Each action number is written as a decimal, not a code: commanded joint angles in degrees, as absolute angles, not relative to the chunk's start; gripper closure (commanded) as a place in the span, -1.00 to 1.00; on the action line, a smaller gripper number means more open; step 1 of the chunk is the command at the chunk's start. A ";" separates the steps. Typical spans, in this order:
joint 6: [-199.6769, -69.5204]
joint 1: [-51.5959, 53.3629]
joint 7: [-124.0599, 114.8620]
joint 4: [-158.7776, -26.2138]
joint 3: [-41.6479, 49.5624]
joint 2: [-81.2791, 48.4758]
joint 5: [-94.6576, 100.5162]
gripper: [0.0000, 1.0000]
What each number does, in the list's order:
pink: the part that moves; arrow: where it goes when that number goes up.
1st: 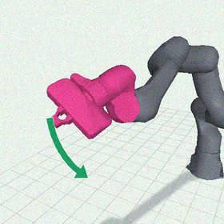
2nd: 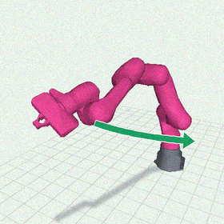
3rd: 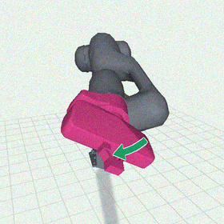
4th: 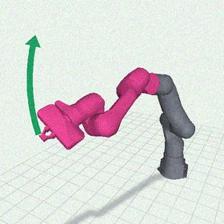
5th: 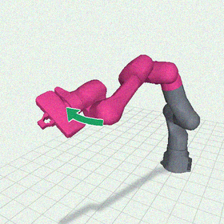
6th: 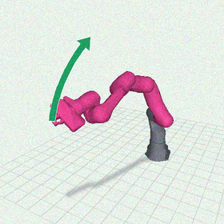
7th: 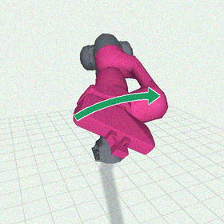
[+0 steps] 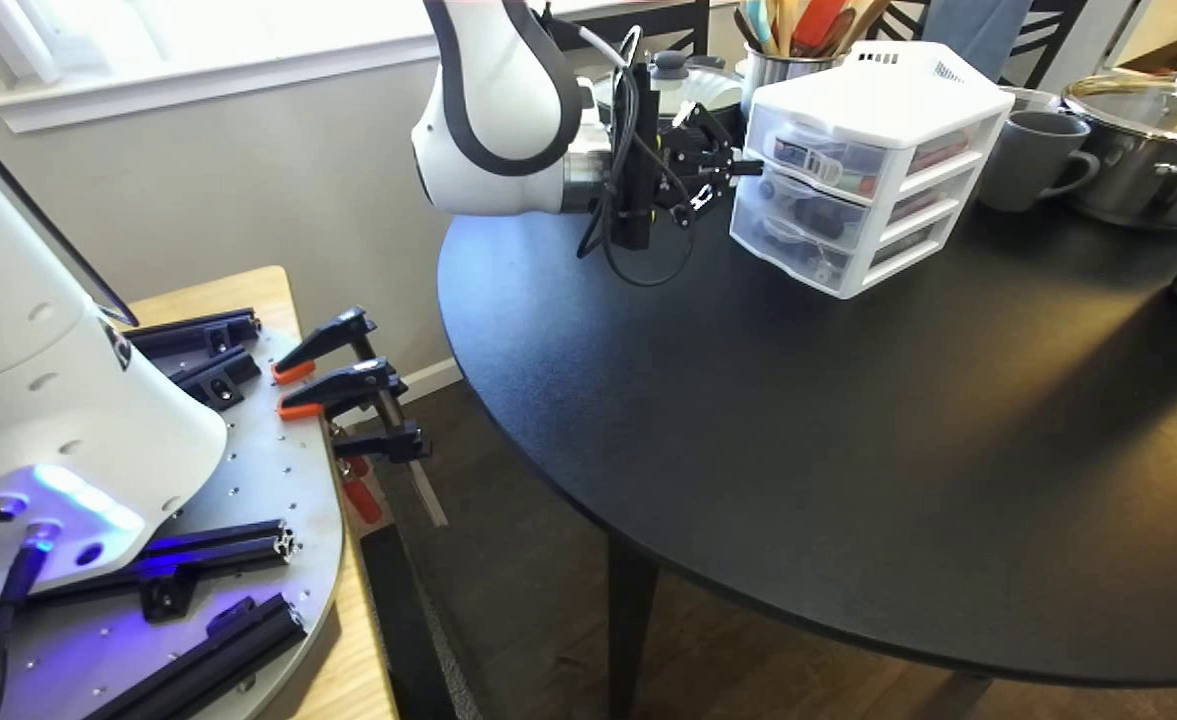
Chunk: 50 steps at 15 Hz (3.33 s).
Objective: Open the middle drawer
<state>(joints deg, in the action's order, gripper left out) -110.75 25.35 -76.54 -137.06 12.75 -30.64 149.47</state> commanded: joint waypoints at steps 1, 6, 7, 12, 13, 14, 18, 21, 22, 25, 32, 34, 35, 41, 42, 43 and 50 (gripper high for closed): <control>-109.03 30.02 -79.38 -137.68 17.64 -32.18 149.47 0.92; -109.29 33.55 -81.31 -137.55 22.08 -34.10 149.47 0.22; -109.32 33.86 -81.70 -137.58 22.80 -34.47 149.47 0.09; -109.39 34.92 -83.54 -137.28 25.69 -36.23 149.47 0.66; -109.30 34.96 -83.89 -137.20 25.99 -36.52 149.47 0.78; -109.20 35.08 -84.17 -137.21 26.29 -36.70 149.47 0.89; -108.72 35.82 -84.93 -137.43 27.24 -36.66 149.47 0.88; -108.79 36.45 -85.42 -137.64 27.68 -36.65 149.47 0.88; -108.75 36.86 -85.66 -138.16 27.99 -36.29 149.47 0.89; -107.95 37.61 -85.53 -141.97 28.77 -33.59 149.47 0.89; -103.90 39.23 -87.44 -151.34 30.96 -29.51 149.26 0.89; -103.41 39.26 -87.36 -152.89 31.17 -28.56 149.03 0.89; -103.24 39.28 -87.37 -153.57 31.22 -28.12 148.94 0.89; -103.72 39.20 -86.88 -156.14 31.40 -25.95 148.27 0.89; -103.73 39.23 -86.80 -156.46 31.40 -25.70 148.19 0.89; -103.82 39.20 -86.80 -156.78 31.36 -25.51 148.11 0.89; -104.29 38.95 -86.76 -160.10 31.57 -23.86 147.55 0.89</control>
<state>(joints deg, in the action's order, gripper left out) -105.04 38.50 -86.99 -156.46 30.74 -27.07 148.93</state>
